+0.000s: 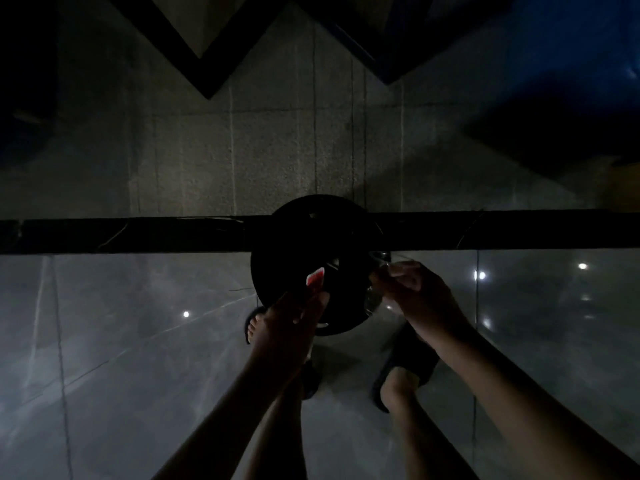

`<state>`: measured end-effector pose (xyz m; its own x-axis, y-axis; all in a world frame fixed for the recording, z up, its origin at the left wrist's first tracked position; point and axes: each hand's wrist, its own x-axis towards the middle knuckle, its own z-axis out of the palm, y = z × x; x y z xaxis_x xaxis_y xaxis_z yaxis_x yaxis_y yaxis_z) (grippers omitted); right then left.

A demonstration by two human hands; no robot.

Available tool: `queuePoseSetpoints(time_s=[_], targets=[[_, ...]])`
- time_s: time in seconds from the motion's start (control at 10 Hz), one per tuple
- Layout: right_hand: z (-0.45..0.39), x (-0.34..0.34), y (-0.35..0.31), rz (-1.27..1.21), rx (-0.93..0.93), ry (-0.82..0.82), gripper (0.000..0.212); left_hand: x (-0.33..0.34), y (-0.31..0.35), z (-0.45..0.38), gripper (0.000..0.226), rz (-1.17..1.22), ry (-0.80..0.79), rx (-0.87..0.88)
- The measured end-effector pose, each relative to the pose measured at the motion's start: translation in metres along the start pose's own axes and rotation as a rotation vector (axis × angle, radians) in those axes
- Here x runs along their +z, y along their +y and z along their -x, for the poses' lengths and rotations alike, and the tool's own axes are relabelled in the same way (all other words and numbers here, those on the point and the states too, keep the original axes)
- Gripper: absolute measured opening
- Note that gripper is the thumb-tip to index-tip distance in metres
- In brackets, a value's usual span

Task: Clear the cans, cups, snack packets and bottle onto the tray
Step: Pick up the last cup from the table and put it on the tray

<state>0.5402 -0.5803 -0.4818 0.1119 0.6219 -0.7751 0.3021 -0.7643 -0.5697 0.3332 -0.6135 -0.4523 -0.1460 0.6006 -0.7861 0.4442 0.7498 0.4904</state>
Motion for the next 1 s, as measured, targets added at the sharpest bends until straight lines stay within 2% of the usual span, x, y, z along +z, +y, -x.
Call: queuePoseSetpoints(time_s=[0.1, 0.2, 0.3, 0.4, 0.5, 0.7, 0.8, 0.9, 1.0], targets=[[0.002, -0.004, 0.003, -0.018, -0.009, 0.013, 0.061, 0.012, -0.010, -0.035, 0.025, -0.186, 0.018, 0.106], [0.006, -0.007, 0.002, 0.017, -0.033, 0.000, 0.065, 0.020, -0.007, -0.056, 0.041, -0.220, 0.072, 0.161], [0.012, -0.009, 0.001, 0.038, -0.027, -0.006, 0.062, 0.031, 0.006, -0.086, 0.069, -0.465, 0.094, 0.192], [0.014, -0.009, -0.001, 0.070, -0.040, -0.014, 0.059, 0.032, 0.010, -0.100, 0.067, -0.590, 0.075, 0.127], [0.015, -0.009, -0.006, 0.148, -0.050, -0.041, 0.059, 0.024, 0.012, -0.099, 0.066, -0.563, 0.018, 0.172], [0.017, -0.008, -0.015, 0.205, -0.053, -0.077, 0.045, -0.006, 0.000, -0.061, 0.093, -0.565, 0.122, 0.388], [0.018, -0.007, -0.016, 0.226, -0.091, -0.092, 0.042, -0.021, -0.006, -0.050, 0.111, -0.642, 0.148, 0.382], [0.018, -0.002, -0.015, 0.373, -0.152, -0.085, 0.055, -0.036, -0.023, -0.037, 0.137, -0.690, 0.104, 0.441], [0.021, 0.005, -0.015, 0.426, -0.213, -0.057, 0.062, -0.041, -0.033, -0.030, 0.140, -0.751, 0.075, 0.485]])
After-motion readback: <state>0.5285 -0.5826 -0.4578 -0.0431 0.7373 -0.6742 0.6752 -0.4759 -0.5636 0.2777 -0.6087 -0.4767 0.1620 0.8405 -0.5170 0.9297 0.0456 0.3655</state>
